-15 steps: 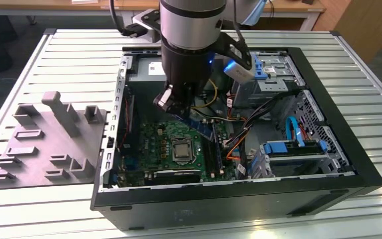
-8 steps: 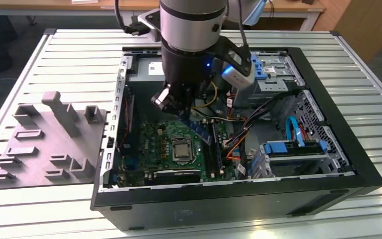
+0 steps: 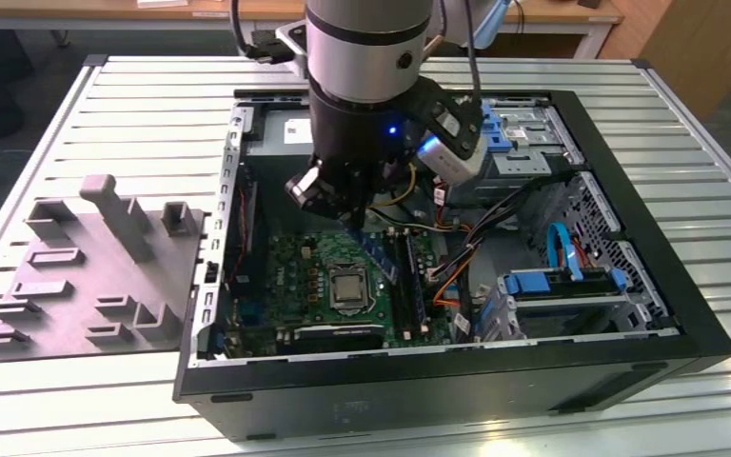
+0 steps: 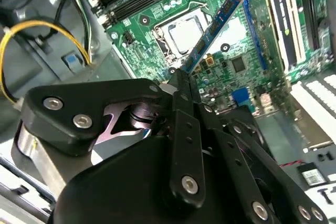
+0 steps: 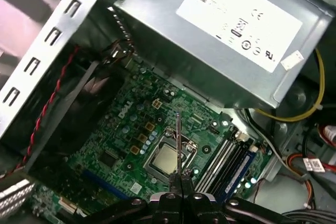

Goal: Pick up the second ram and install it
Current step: 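Insert the second ram into the second slot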

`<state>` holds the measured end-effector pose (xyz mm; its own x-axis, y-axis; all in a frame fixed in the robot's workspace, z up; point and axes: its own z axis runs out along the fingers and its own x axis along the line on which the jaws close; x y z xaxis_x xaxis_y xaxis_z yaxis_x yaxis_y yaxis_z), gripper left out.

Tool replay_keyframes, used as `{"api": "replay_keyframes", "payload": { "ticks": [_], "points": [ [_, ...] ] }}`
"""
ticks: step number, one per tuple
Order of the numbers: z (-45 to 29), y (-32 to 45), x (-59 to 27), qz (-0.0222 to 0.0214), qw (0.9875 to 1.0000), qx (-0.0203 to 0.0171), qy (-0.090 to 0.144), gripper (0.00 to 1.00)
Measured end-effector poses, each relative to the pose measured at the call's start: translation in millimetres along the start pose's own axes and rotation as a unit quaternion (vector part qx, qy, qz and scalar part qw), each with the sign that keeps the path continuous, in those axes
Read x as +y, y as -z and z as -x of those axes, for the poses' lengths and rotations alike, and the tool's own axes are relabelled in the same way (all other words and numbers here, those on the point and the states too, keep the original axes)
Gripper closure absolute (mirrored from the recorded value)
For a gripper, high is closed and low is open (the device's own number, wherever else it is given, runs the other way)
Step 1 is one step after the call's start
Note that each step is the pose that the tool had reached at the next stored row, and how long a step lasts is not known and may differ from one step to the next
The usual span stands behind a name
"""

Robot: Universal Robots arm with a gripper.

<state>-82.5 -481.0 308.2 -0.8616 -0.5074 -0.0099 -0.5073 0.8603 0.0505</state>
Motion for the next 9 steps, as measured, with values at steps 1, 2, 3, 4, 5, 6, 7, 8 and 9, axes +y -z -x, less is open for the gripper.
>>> {"api": "replay_keyframes", "payload": {
  "ticks": [1,2,3,4,5,6,7,8,9],
  "points": [
    [0.0,-0.4,0.0,-0.0001,1.0,-0.0005,-0.009,0.88],
    [0.0,-0.8,-0.1,-0.0002,0.9998,-0.0009,-0.018,0.88],
    [0.0,-1.1,-0.1,-0.0003,0.9996,-0.0013,-0.027,0.88],
    [0.0,-1.5,-0.1,-0.0004,0.9994,-0.0018,-0.036,0.88],
    [0.0,-1.9,-0.1,-0.0004,0.999,-0.0023,-0.045,0.88],
    [0.0,-2.3,-0.1,-0.0005,0.9985,-0.0027,-0.054,0.88],
    [0.0,-2.7,-0.1,-0.0006,0.998,-0.0032,-0.064,0.88],
    [0.0,-3.0,-0.2,-0.0007,0.9974,-0.0037,-0.073,0.88],
    [0.0,-3.4,-0.2,-0.0008,0.9967,-0.0041,-0.082,0.88]
  ]
}}
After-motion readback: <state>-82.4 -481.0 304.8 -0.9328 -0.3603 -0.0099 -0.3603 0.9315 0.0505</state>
